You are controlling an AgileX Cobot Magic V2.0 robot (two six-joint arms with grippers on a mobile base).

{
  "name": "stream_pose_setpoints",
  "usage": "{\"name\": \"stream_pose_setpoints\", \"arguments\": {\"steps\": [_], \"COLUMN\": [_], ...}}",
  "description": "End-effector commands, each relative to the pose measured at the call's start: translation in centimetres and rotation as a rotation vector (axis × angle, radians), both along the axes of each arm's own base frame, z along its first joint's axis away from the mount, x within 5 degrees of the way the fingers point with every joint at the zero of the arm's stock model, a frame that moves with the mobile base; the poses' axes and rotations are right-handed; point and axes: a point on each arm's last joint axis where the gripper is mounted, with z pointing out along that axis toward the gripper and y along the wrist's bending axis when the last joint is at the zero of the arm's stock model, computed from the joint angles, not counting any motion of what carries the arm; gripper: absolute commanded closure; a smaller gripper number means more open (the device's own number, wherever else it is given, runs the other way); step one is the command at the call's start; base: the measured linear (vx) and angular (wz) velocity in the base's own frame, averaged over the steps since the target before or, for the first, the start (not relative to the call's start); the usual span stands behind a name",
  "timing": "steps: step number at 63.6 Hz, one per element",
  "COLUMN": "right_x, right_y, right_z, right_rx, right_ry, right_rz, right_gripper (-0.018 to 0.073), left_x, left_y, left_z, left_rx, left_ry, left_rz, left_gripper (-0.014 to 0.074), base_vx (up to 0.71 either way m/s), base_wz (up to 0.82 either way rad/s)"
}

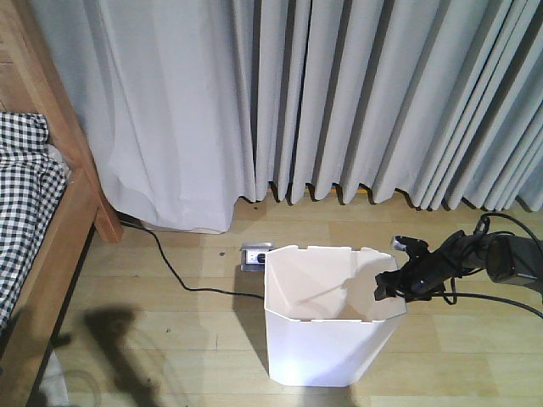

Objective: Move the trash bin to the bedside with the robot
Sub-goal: 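Lower the bin to the floor beside the bed with the right gripper, then open the right gripper and lift it away from the bin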

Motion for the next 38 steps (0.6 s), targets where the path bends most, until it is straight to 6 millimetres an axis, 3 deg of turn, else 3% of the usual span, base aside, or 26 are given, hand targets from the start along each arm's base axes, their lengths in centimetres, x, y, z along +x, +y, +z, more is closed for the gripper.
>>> {"name": "stream_pose_setpoints", "arguments": {"steps": [1,22,38], "right_x": [2.6,2.6,4.4], "right_y": [-0.6,-0.2,-1.3], "right_z": [3.3,3.7,6.7], "right_rx": [-0.014,0.044,-0.062], "right_ry": [-0.071,-0.054,-0.120], "right_rz": [0.017,-0.015,-0.055], "right_gripper": [-0.0020,-0.0022,-0.0022], "left_x": [0.1,0.1,0.1], "left_y": [0.0,0.0,0.0], "left_z": [0.5,0.5,0.5], "left_rx": [0.004,0.004,0.004], "left_ry": [-0.077,-0.077,-0.077], "left_rz": [-0.004,-0.004,-0.004], "left_gripper": [0.0603,0.0603,0.0603], "base_vx": [0.00,0.00,0.00], "base_wz": [0.00,0.00,0.00]}}
